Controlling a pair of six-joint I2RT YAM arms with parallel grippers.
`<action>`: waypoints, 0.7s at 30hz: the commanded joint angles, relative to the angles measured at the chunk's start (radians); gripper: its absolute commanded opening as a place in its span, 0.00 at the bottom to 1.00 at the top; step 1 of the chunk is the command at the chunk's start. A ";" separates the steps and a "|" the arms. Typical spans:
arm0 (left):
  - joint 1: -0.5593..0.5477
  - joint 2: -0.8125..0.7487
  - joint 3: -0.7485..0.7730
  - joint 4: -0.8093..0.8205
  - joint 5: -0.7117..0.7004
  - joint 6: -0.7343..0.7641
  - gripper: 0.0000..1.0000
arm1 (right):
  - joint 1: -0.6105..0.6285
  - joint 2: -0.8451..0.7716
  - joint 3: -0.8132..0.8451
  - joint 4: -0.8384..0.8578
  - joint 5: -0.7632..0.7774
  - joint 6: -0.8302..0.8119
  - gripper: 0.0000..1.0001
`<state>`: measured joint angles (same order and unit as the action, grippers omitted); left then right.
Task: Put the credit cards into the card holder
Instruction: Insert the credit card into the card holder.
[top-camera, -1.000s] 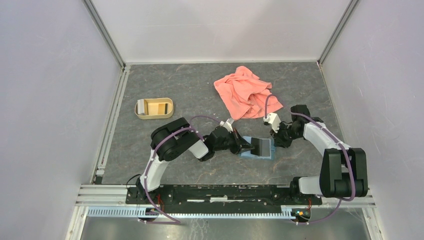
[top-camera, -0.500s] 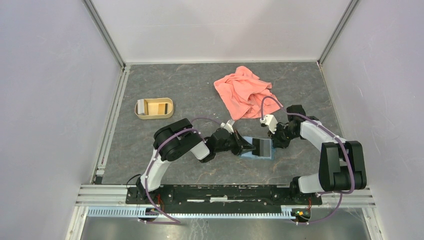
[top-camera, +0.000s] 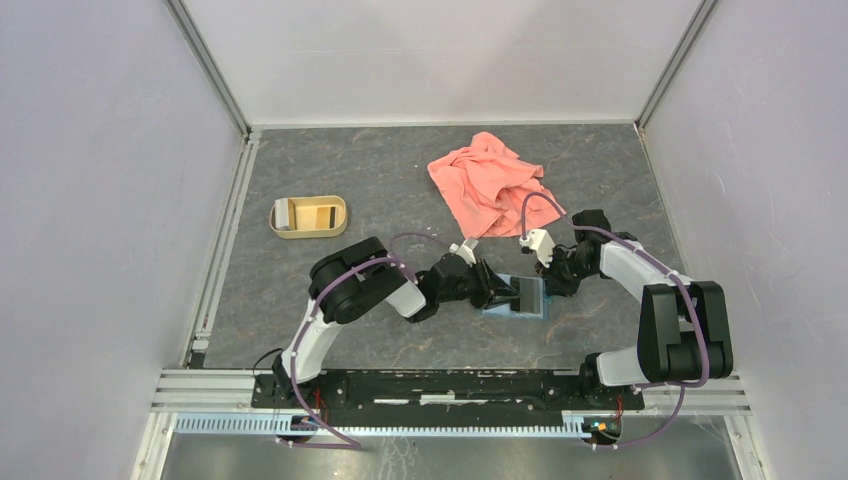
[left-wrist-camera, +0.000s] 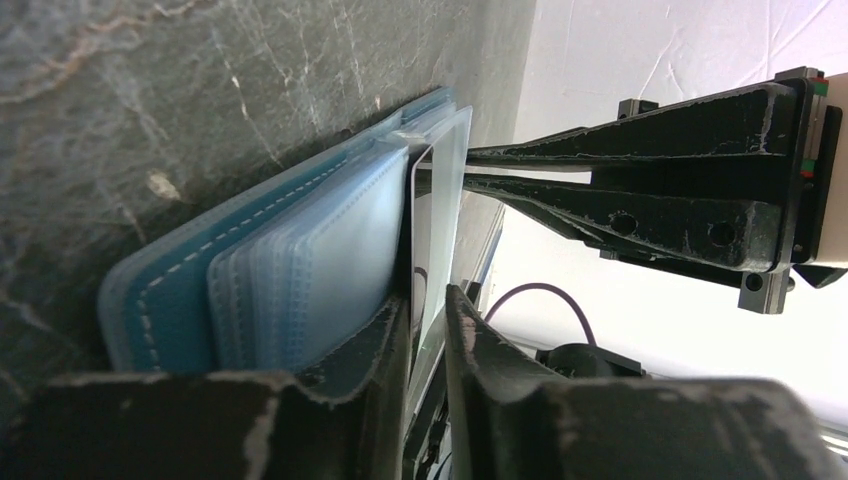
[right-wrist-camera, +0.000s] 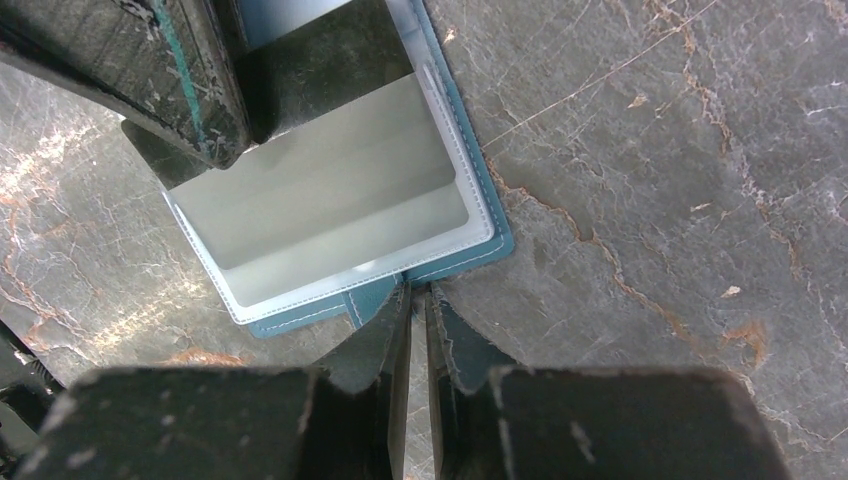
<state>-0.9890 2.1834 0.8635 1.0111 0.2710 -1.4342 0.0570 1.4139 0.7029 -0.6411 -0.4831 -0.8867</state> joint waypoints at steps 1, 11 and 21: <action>-0.013 -0.052 0.025 -0.248 -0.017 0.127 0.32 | 0.012 0.010 -0.003 -0.002 -0.001 0.023 0.16; -0.014 -0.139 0.089 -0.546 -0.104 0.327 0.40 | 0.008 -0.041 0.001 0.017 -0.015 0.042 0.17; -0.020 -0.165 0.115 -0.582 -0.112 0.410 0.45 | -0.009 -0.096 0.037 0.029 -0.073 0.066 0.24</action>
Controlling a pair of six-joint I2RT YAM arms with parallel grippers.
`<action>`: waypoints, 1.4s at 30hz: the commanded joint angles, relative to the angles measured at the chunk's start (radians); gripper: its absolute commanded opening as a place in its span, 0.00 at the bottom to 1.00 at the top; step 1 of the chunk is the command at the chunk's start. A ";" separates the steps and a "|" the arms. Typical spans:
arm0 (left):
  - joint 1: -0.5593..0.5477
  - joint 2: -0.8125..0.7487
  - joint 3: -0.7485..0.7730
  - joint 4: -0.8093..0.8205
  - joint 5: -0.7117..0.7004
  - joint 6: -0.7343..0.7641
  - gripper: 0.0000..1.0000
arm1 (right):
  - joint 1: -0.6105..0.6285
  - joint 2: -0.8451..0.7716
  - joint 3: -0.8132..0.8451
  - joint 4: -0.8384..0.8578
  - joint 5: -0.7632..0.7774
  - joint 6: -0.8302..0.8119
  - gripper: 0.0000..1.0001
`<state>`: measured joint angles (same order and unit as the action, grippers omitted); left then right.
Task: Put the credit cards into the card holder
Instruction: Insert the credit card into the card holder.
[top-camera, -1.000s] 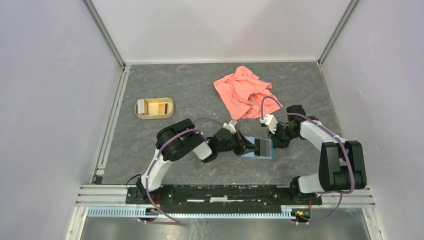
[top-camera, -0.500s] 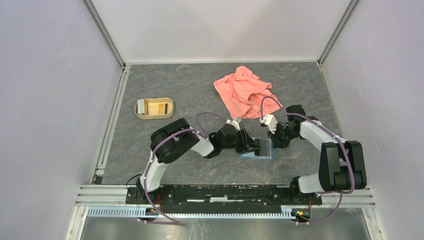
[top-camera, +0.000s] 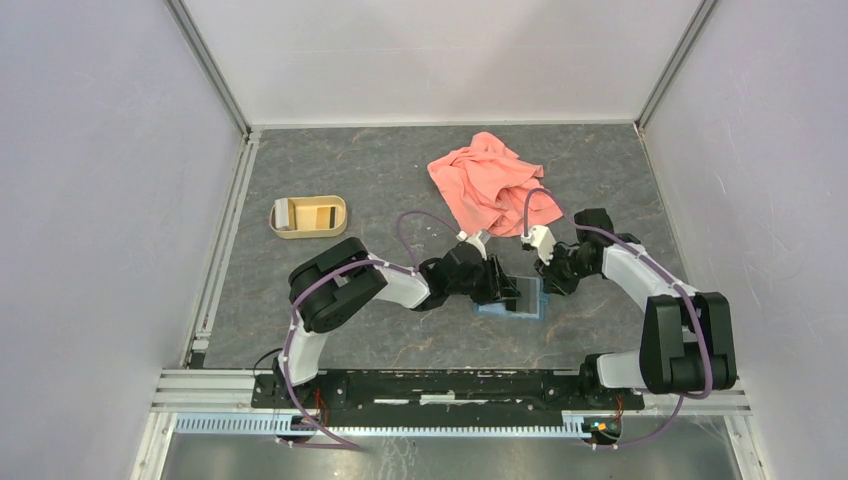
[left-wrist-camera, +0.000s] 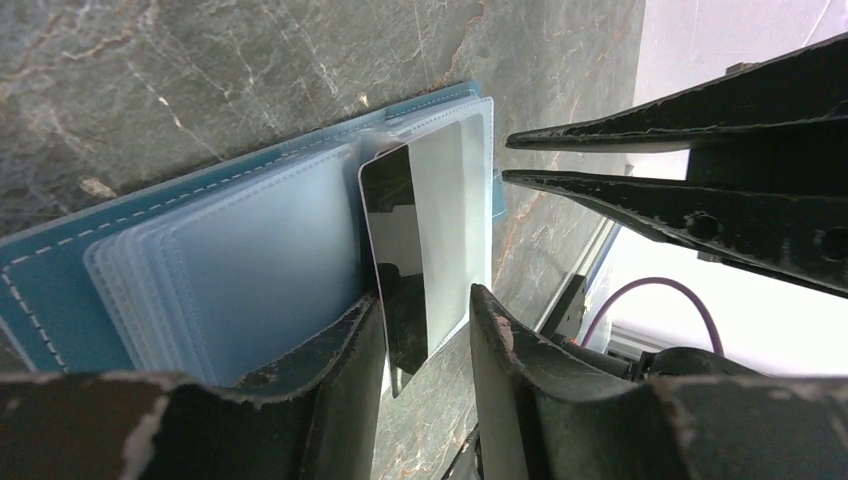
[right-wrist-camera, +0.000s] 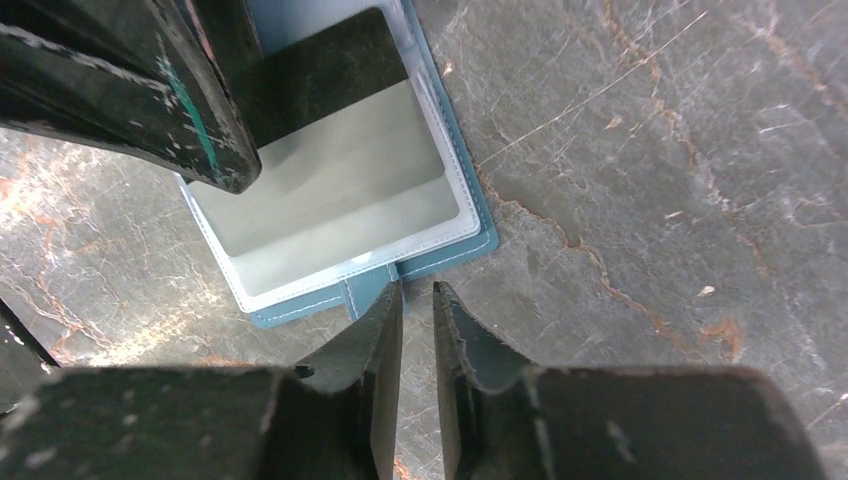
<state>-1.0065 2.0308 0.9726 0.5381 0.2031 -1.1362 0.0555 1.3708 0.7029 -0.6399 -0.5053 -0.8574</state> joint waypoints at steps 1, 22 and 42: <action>-0.002 -0.012 0.007 -0.103 -0.037 0.115 0.45 | -0.009 -0.061 0.042 0.029 -0.064 0.043 0.26; -0.003 -0.015 -0.037 0.020 0.003 0.095 0.48 | 0.068 0.233 0.167 0.291 -0.362 0.562 0.26; 0.002 -0.011 -0.012 0.003 0.004 0.088 0.49 | 0.153 0.257 0.148 0.157 -0.155 0.394 0.16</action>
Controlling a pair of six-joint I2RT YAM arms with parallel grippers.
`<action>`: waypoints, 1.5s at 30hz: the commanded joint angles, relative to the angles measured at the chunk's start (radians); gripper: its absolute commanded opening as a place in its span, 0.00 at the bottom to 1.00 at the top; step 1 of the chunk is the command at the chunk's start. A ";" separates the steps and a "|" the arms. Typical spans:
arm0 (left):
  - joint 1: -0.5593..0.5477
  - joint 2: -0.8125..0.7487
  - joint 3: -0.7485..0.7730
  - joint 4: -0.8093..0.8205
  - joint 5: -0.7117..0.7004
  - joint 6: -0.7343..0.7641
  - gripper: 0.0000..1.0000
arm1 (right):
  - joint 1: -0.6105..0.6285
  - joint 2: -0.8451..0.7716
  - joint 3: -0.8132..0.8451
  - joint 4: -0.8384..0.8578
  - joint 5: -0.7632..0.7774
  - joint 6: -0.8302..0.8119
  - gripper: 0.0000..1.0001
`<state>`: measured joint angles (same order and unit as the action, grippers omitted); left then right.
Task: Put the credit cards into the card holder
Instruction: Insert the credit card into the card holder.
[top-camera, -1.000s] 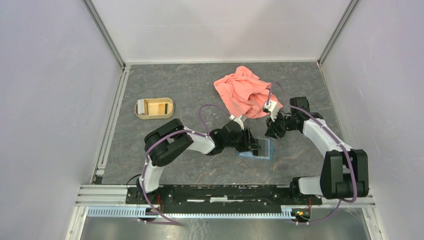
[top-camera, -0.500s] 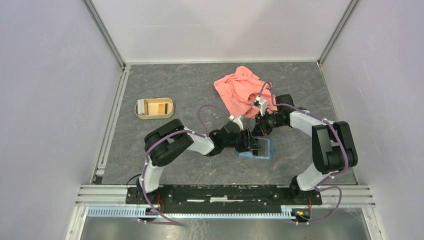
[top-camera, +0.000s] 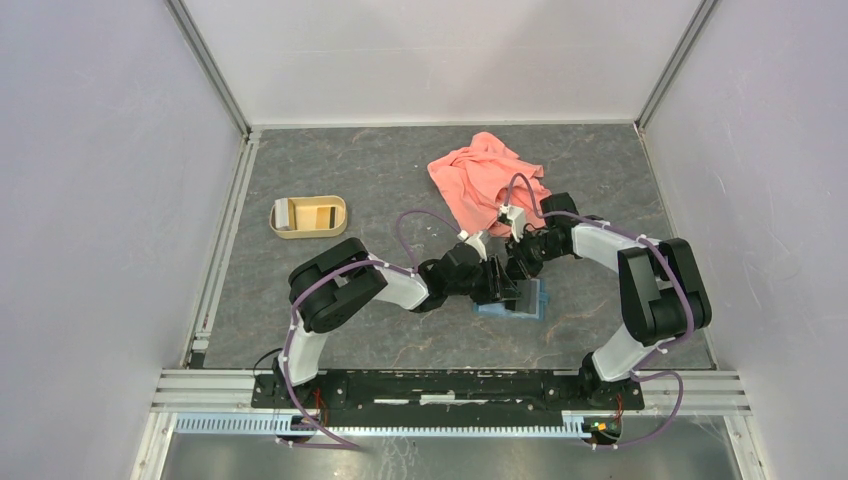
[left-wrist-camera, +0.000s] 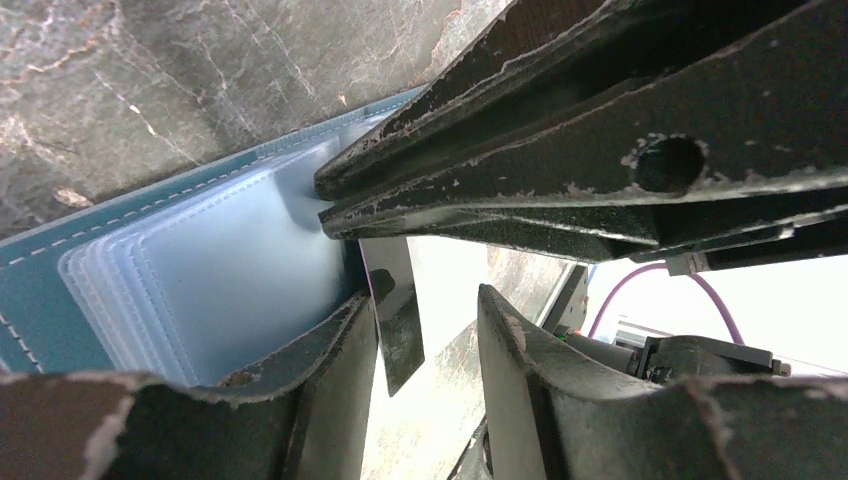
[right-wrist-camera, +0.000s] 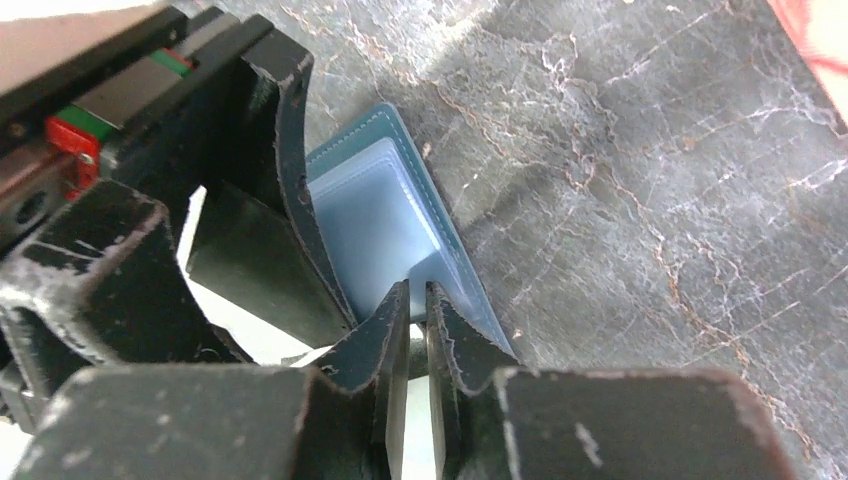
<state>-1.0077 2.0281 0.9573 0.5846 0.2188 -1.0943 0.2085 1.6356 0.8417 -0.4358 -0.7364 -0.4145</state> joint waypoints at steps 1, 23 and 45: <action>0.004 -0.012 0.001 -0.046 -0.013 0.048 0.49 | 0.001 -0.013 0.010 -0.049 0.086 -0.056 0.16; 0.021 -0.131 -0.017 -0.159 -0.059 0.125 0.51 | 0.000 -0.046 0.043 -0.141 -0.011 -0.207 0.15; -0.026 -0.149 0.093 -0.364 -0.071 0.321 0.45 | -0.101 -0.153 0.060 -0.218 -0.156 -0.340 0.24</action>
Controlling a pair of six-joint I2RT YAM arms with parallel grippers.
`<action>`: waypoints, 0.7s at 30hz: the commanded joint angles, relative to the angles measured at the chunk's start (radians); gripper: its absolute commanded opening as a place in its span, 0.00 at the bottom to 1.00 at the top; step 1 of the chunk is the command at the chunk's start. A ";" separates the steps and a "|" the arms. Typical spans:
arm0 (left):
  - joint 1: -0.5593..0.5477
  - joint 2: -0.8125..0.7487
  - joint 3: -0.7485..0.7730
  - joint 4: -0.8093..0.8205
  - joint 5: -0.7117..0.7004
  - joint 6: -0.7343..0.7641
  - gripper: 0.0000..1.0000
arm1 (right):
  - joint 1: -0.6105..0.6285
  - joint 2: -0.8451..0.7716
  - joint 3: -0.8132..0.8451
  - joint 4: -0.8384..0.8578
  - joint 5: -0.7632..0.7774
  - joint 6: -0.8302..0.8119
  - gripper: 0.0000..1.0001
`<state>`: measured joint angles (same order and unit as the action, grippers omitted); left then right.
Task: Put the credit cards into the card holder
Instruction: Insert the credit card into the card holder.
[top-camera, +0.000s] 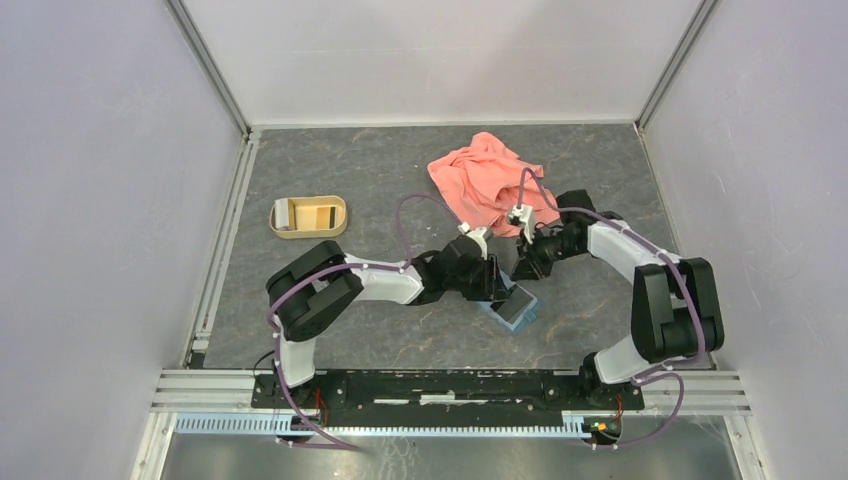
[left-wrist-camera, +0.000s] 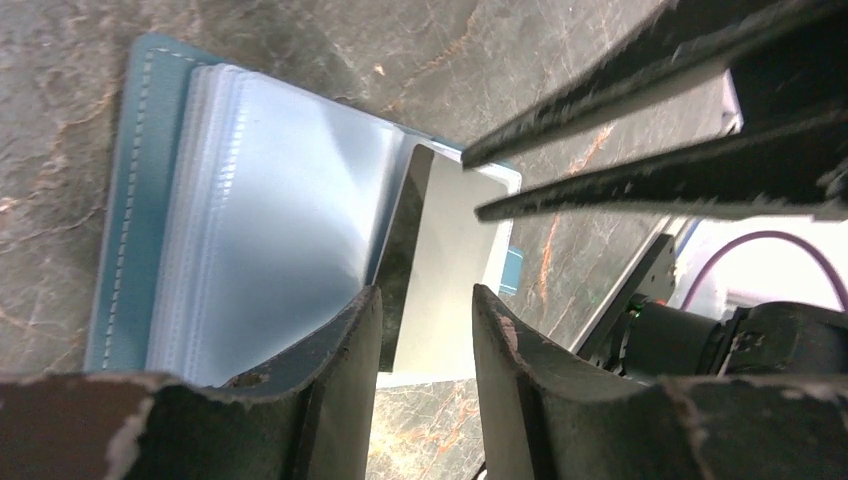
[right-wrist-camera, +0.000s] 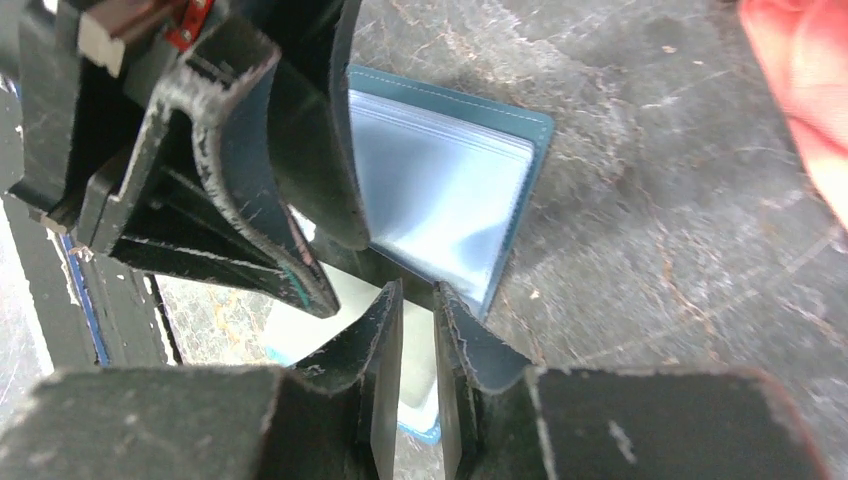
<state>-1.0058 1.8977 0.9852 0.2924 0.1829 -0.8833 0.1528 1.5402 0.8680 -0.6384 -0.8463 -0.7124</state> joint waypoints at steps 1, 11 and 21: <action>-0.035 -0.017 0.077 -0.098 -0.054 0.121 0.46 | -0.056 -0.067 0.033 -0.023 -0.041 -0.050 0.24; -0.045 0.017 0.185 -0.278 -0.180 0.229 0.49 | -0.073 -0.229 -0.107 -0.002 0.072 -0.116 0.24; -0.044 0.061 0.184 -0.235 -0.068 0.223 0.48 | -0.084 -0.215 -0.128 -0.051 0.077 -0.172 0.22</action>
<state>-1.0496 1.9381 1.1606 0.0292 0.0616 -0.6865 0.0765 1.3239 0.7452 -0.6750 -0.7727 -0.8452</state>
